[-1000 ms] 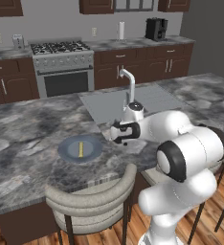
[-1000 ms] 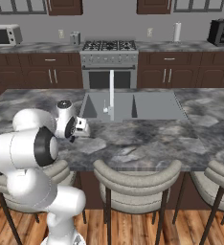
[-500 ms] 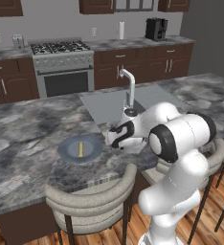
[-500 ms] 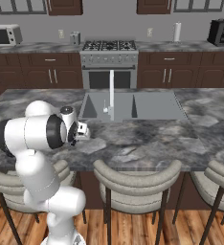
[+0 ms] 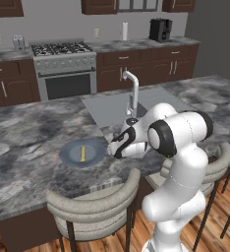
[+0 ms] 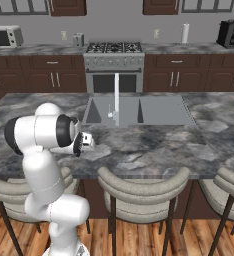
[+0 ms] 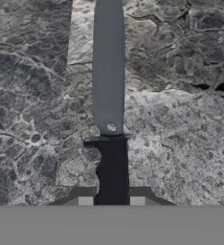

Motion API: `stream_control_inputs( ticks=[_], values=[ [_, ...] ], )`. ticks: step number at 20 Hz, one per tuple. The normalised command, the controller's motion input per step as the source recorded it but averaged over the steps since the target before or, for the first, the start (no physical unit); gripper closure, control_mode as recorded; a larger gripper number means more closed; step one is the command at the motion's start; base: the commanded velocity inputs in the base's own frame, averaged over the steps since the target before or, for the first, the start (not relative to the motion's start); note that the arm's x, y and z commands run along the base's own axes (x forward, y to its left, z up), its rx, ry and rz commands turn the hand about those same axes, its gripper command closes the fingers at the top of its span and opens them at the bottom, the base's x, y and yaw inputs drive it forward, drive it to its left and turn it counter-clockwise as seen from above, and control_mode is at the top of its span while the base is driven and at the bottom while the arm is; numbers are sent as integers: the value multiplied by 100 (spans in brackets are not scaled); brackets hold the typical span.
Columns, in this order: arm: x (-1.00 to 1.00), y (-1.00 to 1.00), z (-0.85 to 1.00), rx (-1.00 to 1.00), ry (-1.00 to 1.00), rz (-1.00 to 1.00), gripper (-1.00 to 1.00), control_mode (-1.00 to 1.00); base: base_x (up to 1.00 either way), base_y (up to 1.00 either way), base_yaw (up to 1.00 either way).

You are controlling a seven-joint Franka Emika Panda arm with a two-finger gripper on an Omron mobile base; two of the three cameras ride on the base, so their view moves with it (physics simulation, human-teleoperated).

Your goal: Retrieve the butter from the fridge and place it on a plate on the dining table. Then retrieve the butter knife by the fridge and place it near the plate.

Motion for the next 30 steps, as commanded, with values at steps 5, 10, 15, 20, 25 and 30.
stream_control_inputs(
  ticks=[5,10,15,20,25,30],
  values=[
    [7,0,-7,0,2,0,-100,-100,0,0,0],
    [5,0,-1,0,0,0,-100,-100,0,0,0],
    [0,0,2,-1,1,0,-100,-100,0,0,0],
    [-12,0,45,-1,9,0,-100,-100,0,0,0],
    [-36,-1,70,0,8,0,-100,-100,0,0,0],
    [-77,-1,82,0,1,0,-100,-100,0,0,0]
  ],
)
